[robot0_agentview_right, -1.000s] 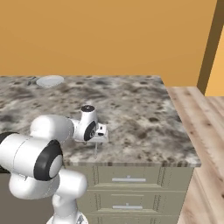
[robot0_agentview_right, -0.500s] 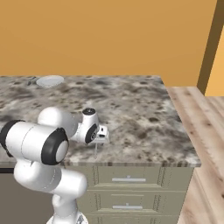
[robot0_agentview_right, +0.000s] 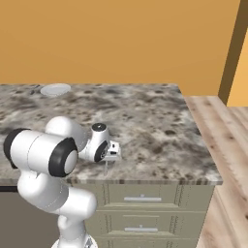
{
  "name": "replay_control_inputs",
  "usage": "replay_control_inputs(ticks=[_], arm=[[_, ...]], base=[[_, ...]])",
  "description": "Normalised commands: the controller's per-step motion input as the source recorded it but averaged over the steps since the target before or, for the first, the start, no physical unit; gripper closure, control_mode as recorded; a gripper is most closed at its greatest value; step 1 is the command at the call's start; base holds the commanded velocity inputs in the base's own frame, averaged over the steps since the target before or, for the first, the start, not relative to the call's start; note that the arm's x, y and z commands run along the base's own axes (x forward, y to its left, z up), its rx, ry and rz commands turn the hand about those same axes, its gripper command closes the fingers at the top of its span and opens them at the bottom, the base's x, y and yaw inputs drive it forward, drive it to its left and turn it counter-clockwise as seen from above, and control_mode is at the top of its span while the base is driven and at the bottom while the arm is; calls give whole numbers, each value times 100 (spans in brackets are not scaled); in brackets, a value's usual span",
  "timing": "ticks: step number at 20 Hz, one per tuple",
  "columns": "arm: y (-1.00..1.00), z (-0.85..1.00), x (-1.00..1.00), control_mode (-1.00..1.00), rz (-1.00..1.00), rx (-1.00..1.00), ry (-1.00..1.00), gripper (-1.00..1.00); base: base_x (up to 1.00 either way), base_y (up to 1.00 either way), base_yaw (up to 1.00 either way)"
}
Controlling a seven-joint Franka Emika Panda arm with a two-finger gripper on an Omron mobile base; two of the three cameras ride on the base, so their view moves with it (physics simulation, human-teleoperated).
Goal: Take the fork and place it on the left side of the plate. Then take the spoon and place it on the right side of the plate. Make sure they're directly next to the plate.
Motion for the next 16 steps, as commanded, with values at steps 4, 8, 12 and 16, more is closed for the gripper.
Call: replay_control_inputs(ticks=[4,8,12,16], arm=[[0,-25,12,-100,0,0,-2,-100],[8,-31,4,-100,0,0,-2,100],[10,-34,0,-100,1,0,-4,100],[20,-37,0,-100,4,0,-2,100]], base=[[0,0,0],[0,0,0],[0,0,0],[0,0,0]])
